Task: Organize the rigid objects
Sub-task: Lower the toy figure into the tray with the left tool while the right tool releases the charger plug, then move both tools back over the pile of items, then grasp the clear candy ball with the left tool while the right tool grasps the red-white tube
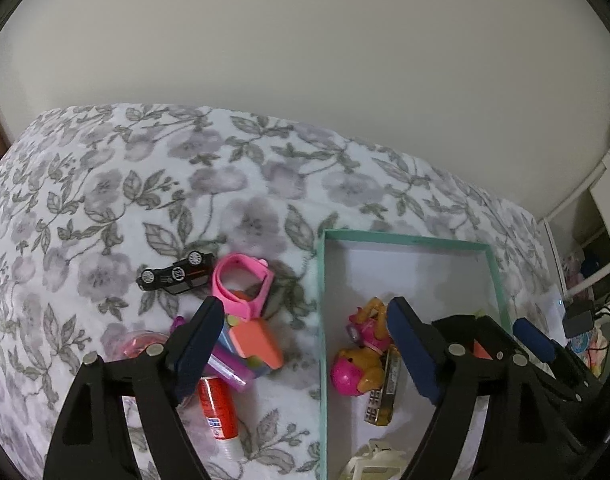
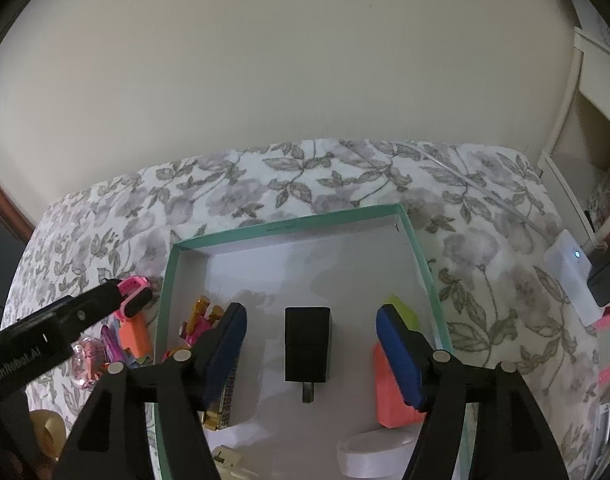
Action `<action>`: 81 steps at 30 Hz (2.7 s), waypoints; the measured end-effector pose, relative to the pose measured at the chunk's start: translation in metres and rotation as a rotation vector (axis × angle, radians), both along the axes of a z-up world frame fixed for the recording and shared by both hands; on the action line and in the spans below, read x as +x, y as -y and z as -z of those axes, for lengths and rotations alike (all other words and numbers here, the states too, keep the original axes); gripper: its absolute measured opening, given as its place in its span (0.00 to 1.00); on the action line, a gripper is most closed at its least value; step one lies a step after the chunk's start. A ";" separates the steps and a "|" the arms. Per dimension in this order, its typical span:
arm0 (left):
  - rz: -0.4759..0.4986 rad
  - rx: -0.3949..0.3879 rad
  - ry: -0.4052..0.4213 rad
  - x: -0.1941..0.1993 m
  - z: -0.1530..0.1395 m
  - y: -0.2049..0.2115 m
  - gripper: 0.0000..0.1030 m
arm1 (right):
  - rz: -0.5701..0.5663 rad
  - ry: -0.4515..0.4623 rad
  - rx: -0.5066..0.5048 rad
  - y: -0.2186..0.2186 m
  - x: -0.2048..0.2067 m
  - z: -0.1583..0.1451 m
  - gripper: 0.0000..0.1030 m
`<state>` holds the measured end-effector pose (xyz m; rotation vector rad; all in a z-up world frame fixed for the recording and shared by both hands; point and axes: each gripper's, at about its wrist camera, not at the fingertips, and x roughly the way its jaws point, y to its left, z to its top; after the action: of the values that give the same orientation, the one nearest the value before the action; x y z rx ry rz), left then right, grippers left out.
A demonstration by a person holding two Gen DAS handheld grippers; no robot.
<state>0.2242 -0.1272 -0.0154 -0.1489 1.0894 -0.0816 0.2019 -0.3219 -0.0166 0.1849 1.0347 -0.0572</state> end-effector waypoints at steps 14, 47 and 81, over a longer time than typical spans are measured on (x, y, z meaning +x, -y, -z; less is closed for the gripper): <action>-0.017 0.028 0.001 0.001 0.002 -0.005 0.95 | -0.009 -0.008 0.000 -0.003 0.001 0.004 0.95; -0.239 0.002 -0.119 -0.006 -0.002 -0.151 0.95 | -0.330 0.053 0.064 -0.133 -0.002 -0.016 0.94; -0.103 -0.025 -0.368 -0.001 0.086 -0.104 0.73 | -0.502 -0.154 -0.041 -0.204 -0.013 0.067 0.44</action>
<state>0.2230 -0.0235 -0.1012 -0.2493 1.4455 0.0267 0.1885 -0.1184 -0.0834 -0.1224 1.2071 0.3669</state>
